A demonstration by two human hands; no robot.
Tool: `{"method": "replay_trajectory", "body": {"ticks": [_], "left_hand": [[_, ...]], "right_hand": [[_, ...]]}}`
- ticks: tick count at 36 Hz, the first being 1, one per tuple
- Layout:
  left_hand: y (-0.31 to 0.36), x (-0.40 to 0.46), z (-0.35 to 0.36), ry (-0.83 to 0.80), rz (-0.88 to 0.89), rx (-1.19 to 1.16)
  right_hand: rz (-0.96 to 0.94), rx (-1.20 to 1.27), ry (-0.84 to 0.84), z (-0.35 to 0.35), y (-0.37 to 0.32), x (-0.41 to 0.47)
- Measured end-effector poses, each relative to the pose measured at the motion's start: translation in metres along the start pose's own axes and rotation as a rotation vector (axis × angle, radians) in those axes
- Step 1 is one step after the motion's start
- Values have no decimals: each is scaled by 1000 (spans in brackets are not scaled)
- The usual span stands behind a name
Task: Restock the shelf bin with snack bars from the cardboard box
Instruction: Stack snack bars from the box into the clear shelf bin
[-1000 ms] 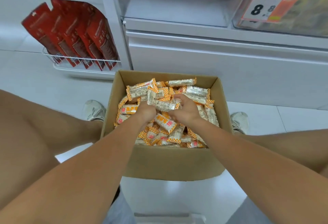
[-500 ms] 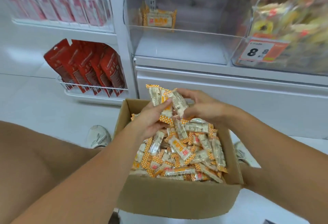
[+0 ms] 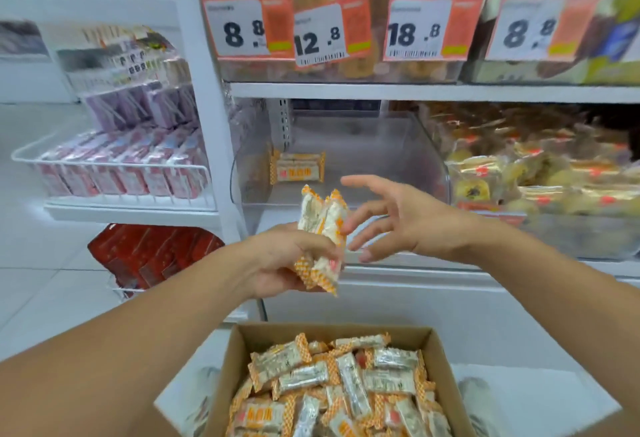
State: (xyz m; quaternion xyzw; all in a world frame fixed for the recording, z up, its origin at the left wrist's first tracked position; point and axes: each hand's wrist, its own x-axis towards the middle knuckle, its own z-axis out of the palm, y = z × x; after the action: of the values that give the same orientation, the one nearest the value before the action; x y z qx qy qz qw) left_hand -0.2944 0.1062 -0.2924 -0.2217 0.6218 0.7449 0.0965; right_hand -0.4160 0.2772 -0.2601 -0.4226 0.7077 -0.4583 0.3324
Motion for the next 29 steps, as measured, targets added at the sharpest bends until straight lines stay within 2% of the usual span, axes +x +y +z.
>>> {"method": "replay_trajectory", "body": {"ticks": [4,6,9,12,14,21,24,26,28,29], "left_hand": [[20,0,3,-89,122,154],[35,2,1,-154,165,337],[57,17,-7,-121,192,474],[68,34,-24,-84,210,353],[71,42,-36,-39,232,246],[74,55,-55,65,364,229],[80,65,-62,206,432,155],[81,73,-72,441,510,178],[75,76,-86,675,598,467],[69,73,-89,721,621,668]], "right_hand": [[-176,-377,76,-25,-12,16],[-240,-421,33,-30,-15,22],[-275,-417,59,-33,-14,37],[-226,-262,192,-37,-4,56],[-198,-175,220,-39,3,67],[-189,-195,257,-41,0,93],[-156,-86,364,-42,0,106],[-61,-5,468,-46,6,121],[74,6,522,-53,16,140],[129,-24,511,-56,22,150]]}}
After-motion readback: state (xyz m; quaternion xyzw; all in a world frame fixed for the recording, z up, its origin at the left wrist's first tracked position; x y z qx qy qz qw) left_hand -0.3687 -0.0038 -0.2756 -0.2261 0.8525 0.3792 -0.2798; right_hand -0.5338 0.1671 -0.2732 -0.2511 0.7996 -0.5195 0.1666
